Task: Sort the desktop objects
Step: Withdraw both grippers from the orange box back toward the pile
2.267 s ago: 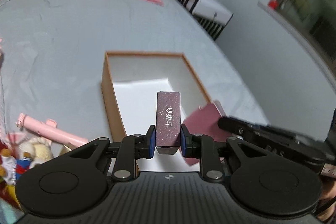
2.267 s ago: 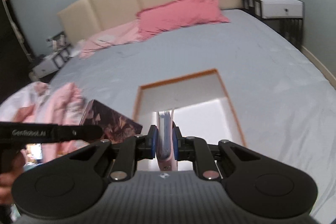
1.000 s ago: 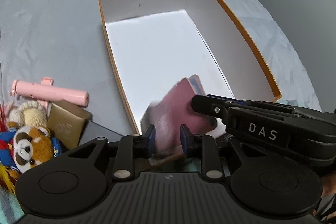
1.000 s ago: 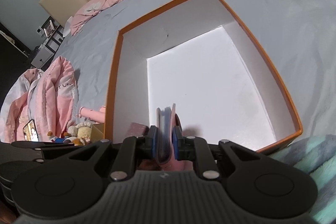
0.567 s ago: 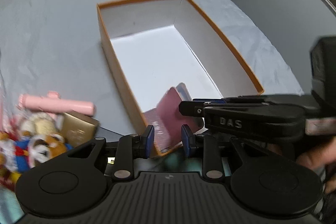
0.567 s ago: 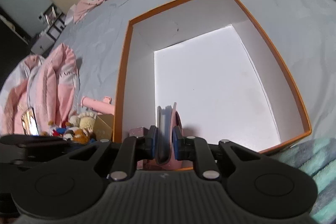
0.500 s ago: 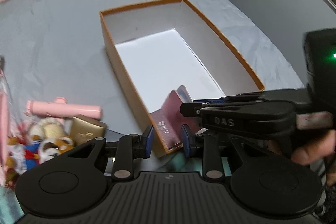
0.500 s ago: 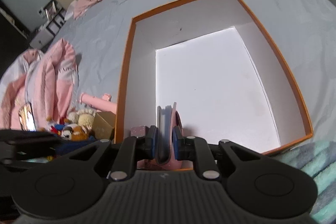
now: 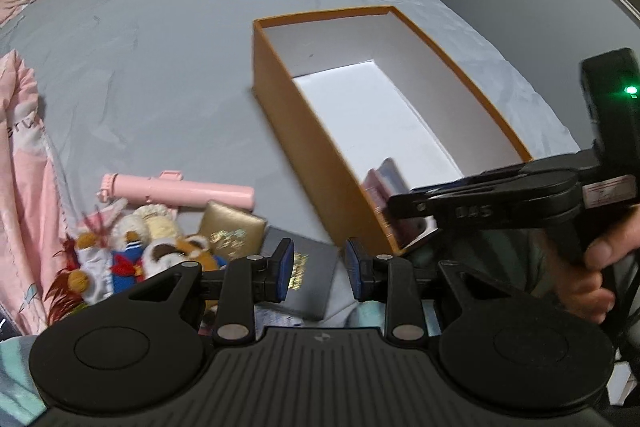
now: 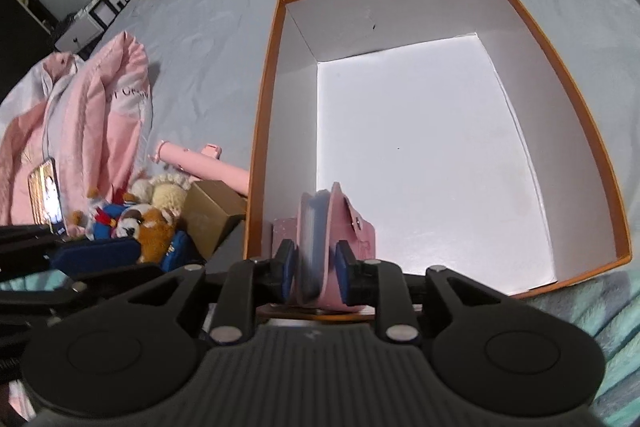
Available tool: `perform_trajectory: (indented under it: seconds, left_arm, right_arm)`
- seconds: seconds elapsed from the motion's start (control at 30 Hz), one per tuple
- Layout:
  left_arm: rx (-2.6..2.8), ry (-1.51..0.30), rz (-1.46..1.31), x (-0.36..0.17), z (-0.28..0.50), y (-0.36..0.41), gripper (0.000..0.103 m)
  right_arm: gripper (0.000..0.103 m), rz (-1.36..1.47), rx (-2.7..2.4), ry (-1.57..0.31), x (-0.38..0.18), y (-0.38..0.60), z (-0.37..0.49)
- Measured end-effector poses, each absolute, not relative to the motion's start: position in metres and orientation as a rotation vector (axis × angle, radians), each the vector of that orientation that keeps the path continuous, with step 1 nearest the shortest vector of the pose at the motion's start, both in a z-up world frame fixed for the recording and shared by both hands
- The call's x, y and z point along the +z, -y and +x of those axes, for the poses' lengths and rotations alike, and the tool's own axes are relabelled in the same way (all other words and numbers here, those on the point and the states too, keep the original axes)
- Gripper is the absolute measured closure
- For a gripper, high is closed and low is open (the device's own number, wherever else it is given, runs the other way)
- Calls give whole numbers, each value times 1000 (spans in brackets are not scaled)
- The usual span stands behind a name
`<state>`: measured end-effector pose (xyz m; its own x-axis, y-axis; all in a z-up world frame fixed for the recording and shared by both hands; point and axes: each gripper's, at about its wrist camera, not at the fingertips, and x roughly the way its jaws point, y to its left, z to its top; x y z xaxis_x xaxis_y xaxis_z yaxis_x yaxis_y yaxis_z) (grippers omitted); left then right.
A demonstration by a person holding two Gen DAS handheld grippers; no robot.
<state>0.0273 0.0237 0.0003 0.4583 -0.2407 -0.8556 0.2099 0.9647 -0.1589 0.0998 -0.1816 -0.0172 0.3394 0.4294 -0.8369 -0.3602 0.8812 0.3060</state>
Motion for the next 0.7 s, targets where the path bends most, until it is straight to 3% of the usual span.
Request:
perform_trajectory:
  seconds: [0.13, 0.3, 0.47, 0.57, 0.6, 0.7]
  left_arm:
    - [-269, -1034, -17, 3, 24, -52, 71]
    - [-254, -1024, 60, 13, 19, -80, 71]
    - [-248, -1040, 123, 15, 15, -110, 70]
    - [-243, -1055, 152, 11, 14, -133, 62]
    - [-240, -1065, 158, 9, 15, -139, 55]
    - [-228, -1077, 184, 2, 20, -163, 53]
  right_arm:
    - [65, 17, 537, -1017, -1, 178, 92]
    - [65, -85, 746, -940, 24, 147, 79]
    - [63, -205, 885, -987, 10, 92, 76]
    - [60, -250, 917, -1004, -1, 63, 78]
    - [57, -271, 935, -1007, -5, 54, 77]
    - [51, -368, 970, -1008, -11, 27, 73]
